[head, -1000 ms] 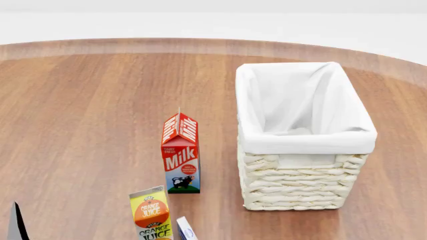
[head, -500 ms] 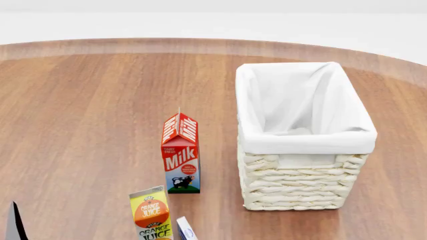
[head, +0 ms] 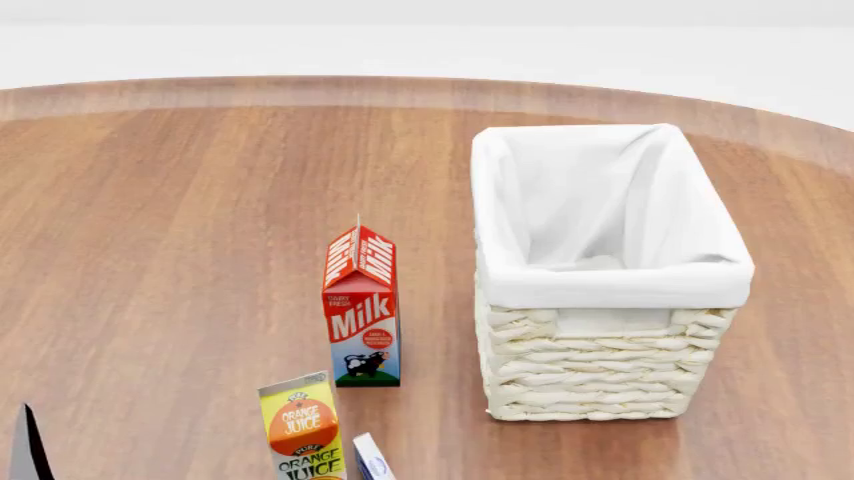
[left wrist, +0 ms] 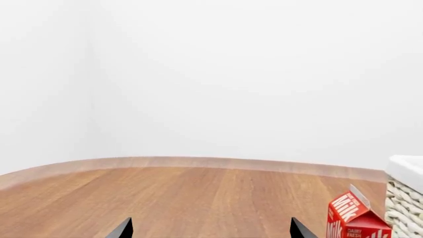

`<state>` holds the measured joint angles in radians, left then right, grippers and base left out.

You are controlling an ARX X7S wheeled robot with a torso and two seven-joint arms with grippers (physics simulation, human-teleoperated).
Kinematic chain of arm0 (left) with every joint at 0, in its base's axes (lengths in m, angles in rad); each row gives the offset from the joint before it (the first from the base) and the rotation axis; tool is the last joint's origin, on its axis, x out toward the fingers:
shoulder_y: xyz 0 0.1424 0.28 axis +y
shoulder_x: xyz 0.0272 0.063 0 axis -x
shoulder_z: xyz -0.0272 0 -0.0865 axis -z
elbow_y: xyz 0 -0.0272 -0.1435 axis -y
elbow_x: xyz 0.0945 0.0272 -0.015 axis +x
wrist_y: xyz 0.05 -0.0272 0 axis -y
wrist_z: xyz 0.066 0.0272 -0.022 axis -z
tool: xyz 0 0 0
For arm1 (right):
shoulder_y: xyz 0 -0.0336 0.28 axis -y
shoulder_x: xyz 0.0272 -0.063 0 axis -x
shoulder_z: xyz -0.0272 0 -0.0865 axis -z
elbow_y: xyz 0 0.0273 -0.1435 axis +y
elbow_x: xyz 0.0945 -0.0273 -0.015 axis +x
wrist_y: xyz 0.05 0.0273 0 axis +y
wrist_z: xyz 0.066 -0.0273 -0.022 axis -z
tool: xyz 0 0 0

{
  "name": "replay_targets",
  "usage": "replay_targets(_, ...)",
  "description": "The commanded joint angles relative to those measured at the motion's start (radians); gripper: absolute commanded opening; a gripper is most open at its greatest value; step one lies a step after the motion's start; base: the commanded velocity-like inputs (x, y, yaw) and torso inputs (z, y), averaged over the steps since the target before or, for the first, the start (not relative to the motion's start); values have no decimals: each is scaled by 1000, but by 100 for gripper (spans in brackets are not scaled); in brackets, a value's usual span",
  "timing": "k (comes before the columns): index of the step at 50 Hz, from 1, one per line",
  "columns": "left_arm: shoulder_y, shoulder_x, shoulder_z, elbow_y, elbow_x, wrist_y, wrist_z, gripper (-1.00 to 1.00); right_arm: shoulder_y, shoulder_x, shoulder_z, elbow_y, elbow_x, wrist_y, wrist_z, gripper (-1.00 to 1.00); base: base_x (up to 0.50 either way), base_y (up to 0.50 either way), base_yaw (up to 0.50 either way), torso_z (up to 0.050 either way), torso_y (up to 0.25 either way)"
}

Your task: Pick up the alphabet soup, and put it in the basket.

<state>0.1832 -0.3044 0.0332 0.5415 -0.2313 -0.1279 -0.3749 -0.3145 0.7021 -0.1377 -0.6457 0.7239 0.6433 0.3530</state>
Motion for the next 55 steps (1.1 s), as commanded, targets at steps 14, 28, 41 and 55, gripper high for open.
replay_targets(14, 14, 17, -38, 11, -11, -6, 14, 100, 46, -43, -22, 77, -52, 6, -44, 100, 0, 0, 0, 0, 0)
replay_targets(28, 8, 12, -32, 13, -14, -10, 9, 100, 89, -55, -37, 131, -49, 13, -61, 100, 0, 0, 0, 0, 0)
replay_targets(41, 10, 6, -32, 16, -19, -8, 5, 100, 114, -68, -71, 165, -63, 14, -76, 100, 0, 0, 0, 0, 0)
replay_targets(55, 22, 2, -35, 26, -27, 0, 0, 100, 117, -74, -87, 191, -70, 6, -88, 100, 0, 0, 0, 0, 0)
